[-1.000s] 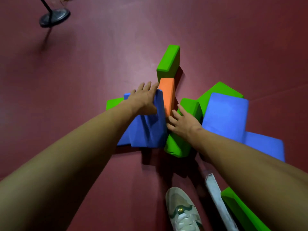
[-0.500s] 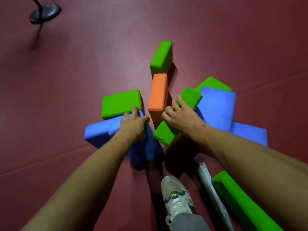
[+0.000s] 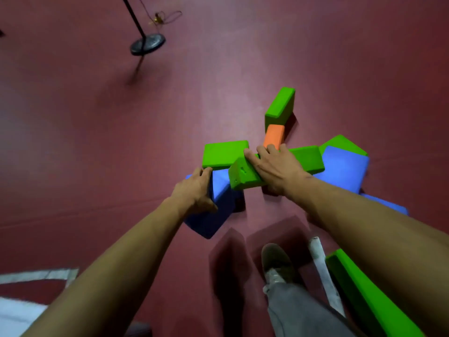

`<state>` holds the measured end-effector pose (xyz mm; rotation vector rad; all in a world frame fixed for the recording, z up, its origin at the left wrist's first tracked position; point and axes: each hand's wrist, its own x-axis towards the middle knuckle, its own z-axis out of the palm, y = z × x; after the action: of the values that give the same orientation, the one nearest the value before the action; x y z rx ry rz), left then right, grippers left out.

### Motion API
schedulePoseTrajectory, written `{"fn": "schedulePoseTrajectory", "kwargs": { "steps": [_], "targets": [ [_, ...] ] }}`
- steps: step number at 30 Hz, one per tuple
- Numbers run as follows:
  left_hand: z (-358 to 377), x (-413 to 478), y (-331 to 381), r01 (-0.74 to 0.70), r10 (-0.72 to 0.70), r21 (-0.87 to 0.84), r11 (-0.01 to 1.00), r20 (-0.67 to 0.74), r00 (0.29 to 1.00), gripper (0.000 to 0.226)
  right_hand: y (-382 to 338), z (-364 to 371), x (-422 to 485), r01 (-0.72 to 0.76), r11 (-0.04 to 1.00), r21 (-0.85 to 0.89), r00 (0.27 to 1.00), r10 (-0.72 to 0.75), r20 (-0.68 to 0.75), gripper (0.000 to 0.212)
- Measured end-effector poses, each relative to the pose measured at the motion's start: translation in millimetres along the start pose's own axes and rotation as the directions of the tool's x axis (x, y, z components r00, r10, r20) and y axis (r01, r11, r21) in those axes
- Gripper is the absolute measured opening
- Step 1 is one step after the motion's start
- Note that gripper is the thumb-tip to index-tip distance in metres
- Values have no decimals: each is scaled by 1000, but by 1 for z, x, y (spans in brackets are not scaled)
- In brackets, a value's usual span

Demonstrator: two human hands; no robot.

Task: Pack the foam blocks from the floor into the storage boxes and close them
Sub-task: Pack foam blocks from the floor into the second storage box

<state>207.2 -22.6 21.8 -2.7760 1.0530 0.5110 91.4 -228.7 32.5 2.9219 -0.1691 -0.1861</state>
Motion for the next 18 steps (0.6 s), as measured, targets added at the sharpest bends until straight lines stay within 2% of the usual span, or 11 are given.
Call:
{"fn": "schedulePoseTrajectory", "kwargs": {
  "steps": [2, 7, 11, 15, 18],
  "targets": [
    [-27, -34, -26, 30, -30, -9, 1000, 24, 999, 110, -25, -33, -7, -13, 998, 59, 1000, 13, 0, 95],
    [-85, -144, -83, 190, -191, -91, 978, -1, 982, 82, -98, -117, -26, 108, 986, 123, 993, -102, -60, 80],
    [-106, -244, -127, 284, -292, -87, 955, -86, 953, 85, -163, -180, -40, 242, 965, 104, 952, -216, -216, 72],
    [-120, -343, -171, 363, -364, -27, 931, -99, 926, 91, -226, -233, -62, 376, 927, 8, 868, -349, -353, 61],
    [-130, -416, -200, 436, -436, 12, 900, -41, 899, 100, -272, -266, -79, 504, 858, -97, 765, -495, -412, 68]
  ]
}}
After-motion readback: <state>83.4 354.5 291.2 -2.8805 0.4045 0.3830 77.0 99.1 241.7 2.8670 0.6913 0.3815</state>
